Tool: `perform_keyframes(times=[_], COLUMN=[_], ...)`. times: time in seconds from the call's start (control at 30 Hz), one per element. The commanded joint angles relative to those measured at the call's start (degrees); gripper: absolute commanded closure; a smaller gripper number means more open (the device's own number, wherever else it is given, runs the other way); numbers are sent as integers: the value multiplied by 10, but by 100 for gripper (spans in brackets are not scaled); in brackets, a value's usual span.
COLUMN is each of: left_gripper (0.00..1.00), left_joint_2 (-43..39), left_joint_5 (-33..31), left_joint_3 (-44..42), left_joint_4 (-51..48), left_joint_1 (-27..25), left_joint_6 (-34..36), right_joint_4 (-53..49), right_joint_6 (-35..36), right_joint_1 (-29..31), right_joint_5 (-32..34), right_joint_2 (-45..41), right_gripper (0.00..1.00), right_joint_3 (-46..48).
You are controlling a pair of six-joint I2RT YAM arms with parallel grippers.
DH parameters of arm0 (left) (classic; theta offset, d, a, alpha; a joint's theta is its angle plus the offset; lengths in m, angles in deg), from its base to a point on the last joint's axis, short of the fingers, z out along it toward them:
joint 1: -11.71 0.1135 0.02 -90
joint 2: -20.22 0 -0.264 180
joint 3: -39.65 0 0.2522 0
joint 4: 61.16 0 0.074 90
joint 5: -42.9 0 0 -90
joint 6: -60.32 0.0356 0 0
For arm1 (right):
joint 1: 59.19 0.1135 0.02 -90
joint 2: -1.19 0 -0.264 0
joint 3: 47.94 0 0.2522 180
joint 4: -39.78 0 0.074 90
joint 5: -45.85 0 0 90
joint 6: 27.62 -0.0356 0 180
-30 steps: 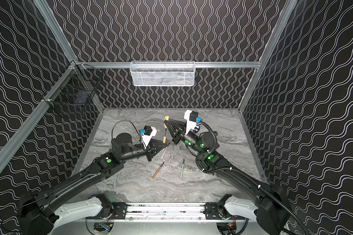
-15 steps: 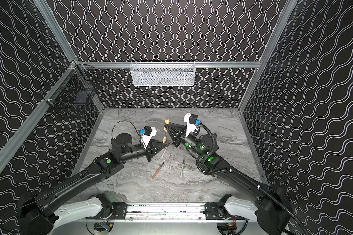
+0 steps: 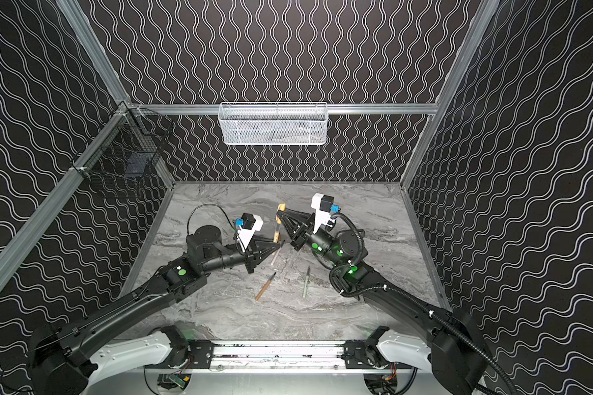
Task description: Insert the pens into the pen caps
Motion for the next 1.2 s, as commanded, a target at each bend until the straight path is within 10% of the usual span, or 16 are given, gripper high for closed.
perform_keyframes(times=[0.0, 0.73, 1.17], left_gripper=[100, 100, 100], left_joint_2=[-1, -17, -12], left_joint_5=[-10, 2, -2], left_joint_3=[0, -8, -8], left_joint_4=[47, 68, 64], left_joint_1=[2, 2, 2], left_joint_6=[-6, -8, 4], right_joint_4=[15, 0, -120], right_joint_6=[-14, -1, 10], right_joint_1=[3, 8, 8], right_joint_5=[-20, -15, -28], right_joint_2=[7, 10, -30], right_gripper=[94, 90, 54], right_joint_3=[1, 6, -19])
